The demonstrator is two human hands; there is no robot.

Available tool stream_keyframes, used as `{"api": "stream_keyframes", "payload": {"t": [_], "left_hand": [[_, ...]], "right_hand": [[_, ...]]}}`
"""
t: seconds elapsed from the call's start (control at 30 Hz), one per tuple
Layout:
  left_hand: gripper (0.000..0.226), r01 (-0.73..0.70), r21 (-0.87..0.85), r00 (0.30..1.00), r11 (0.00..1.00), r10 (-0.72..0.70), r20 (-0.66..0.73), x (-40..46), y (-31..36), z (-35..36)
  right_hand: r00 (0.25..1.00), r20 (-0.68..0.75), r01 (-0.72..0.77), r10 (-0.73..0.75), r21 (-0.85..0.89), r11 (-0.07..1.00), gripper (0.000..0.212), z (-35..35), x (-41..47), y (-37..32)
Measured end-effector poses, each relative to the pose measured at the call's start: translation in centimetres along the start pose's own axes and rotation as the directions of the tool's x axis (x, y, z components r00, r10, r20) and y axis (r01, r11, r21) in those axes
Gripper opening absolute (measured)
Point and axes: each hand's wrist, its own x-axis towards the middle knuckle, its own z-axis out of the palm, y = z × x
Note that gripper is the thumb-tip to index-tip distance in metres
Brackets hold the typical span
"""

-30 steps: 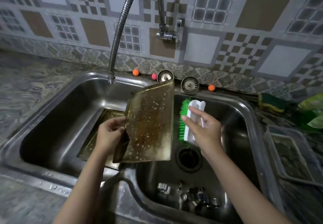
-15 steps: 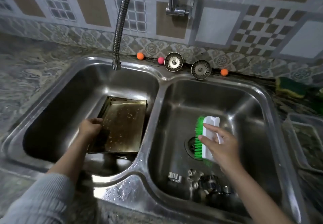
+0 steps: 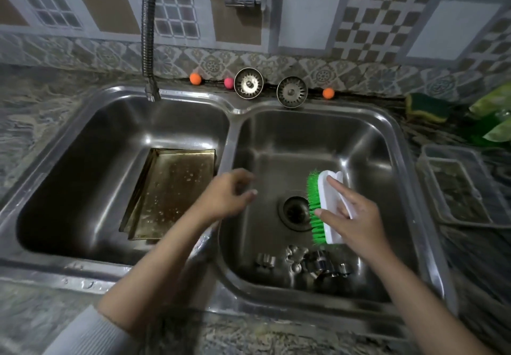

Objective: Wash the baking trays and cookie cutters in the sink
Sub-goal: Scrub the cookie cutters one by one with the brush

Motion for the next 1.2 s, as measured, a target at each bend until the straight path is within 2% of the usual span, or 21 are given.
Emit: {"api": "stream_keyframes", "payload": {"t": [0.03,0.1,0.17,0.23,0.37,0.5,0.6,0.63,0.7,0.77,0.87,0.97,1.07,1.2], "left_hand": [[0.035,-0.008,0.088,0.985,0.996,-0.008,0.173,0.1,1.2,1.6],[0.044,0.002,0.294,0.871,0.956,-0.146,0.469,0.5,2.7,4.7],[0.043,-0.014,0.489,0.726,0.872,-0.327,0.605,0.7,2.9,7.2],[0.034,-0.043,0.591,0.667,0.806,-0.417,0.618,0.5,2.8,9.0],[0.04,-0.012,0.621,0.636,0.783,-0.473,0.609,-0.2,2.6,10.9],[0.042,0.072,0.61,0.665,0.789,-0.493,0.56,-0.2,2.2,11.6],[0.02,0.18,0.523,0.66,0.833,-0.497,0.563,0.5,2.6,11.1],[0.019,0.202,0.489,0.661,0.848,-0.487,0.572,0.7,2.9,10.7],[0.031,0.301,0.34,0.673,0.891,-0.451,0.586,1.0,3.6,10.2],[0.039,0.379,0.119,0.728,0.918,-0.375,0.574,1.1,4.6,9.5],[0.045,0.361,-0.245,0.843,0.9,-0.202,0.498,0.5,6.4,8.8],[0.045,0.321,-0.489,0.879,0.811,-0.062,0.473,-0.4,8.3,8.5],[0.037,0.269,-0.594,0.894,0.759,0.033,0.447,-0.7,9.5,8.5],[0.034,0.231,-0.666,0.921,0.709,0.061,0.385,-0.5,10.4,8.6]], "right_hand": [[1.0,-0.003,0.001,-0.001,0.005,1.0,0.065,-0.1,-0.2,0.0],[1.0,-0.021,0.001,0.0,0.015,1.0,0.064,-0.3,-0.6,0.0],[1.0,-0.031,0.002,-0.001,0.018,1.0,0.064,-0.7,-1.2,0.3],[0.999,-0.04,-0.001,0.001,0.016,1.0,0.063,-1.3,-2.0,0.6],[0.997,-0.071,-0.013,0.015,0.032,0.999,0.063,-2.9,-3.6,1.0],[0.993,-0.12,-0.016,0.019,0.03,0.999,0.062,-4.9,-4.7,1.2],[0.987,-0.162,0.001,0.001,0.013,1.0,0.062,-7.1,-4.7,0.7],[0.983,-0.181,0.014,-0.015,-0.003,1.0,0.062,-8.0,-4.5,0.3],[0.97,-0.237,0.048,-0.06,-0.056,0.997,0.062,-10.5,-3.7,-0.8],[0.94,-0.316,0.091,-0.129,-0.131,0.987,0.062,-13.3,-2.4,-2.0],[0.914,-0.355,0.067,-0.196,-0.345,0.936,0.06,-17.5,0.2,-3.6],[0.96,-0.273,-0.077,-0.056,-0.455,0.887,0.061,-20.6,3.1,-3.4],[0.978,-0.199,-0.157,0.059,-0.525,0.837,0.062,-22.0,5.5,-1.8],[0.98,-0.116,-0.201,0.165,-0.574,0.793,0.065,-21.9,6.7,0.3]]}}
